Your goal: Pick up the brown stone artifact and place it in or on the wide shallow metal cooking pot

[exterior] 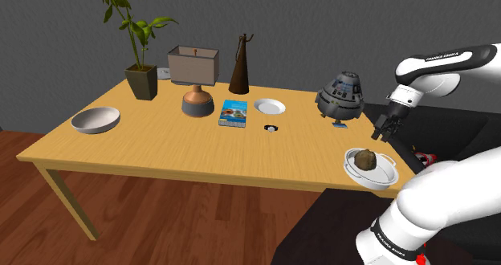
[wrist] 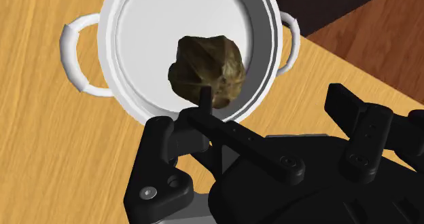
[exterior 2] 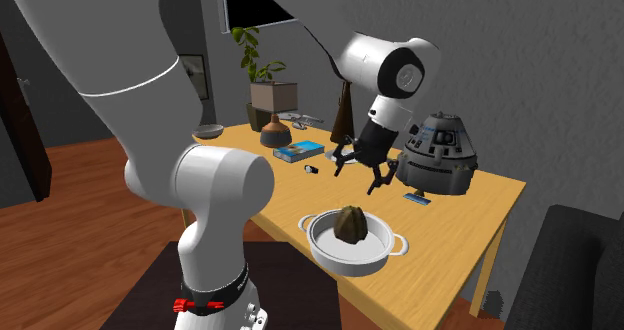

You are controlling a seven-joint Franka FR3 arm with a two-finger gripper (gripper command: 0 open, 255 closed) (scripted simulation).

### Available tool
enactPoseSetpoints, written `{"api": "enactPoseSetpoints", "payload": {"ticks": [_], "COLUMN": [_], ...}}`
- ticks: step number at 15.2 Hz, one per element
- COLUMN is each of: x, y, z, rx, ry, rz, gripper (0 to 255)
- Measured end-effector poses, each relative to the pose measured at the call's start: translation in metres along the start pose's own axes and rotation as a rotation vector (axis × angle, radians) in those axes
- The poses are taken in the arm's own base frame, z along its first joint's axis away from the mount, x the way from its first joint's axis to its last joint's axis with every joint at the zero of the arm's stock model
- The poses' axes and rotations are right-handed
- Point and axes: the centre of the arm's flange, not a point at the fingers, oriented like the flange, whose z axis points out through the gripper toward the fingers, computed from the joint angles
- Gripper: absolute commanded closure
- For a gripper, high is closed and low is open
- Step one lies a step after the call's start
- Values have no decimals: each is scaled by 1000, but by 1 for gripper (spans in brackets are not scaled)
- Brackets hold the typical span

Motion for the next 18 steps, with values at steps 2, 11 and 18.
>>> {"api": "enactPoseSetpoints", "payload": {"ticks": [2, 11, 18], "x": [24, 46, 47], "y": [-8, -14, -13], "z": [8, 49, 51], "rx": [-64, -133, -135], "ry": [-4, -7, -2], "rz": [-192, -400, -401], "gripper": [0, 0, 0]}}
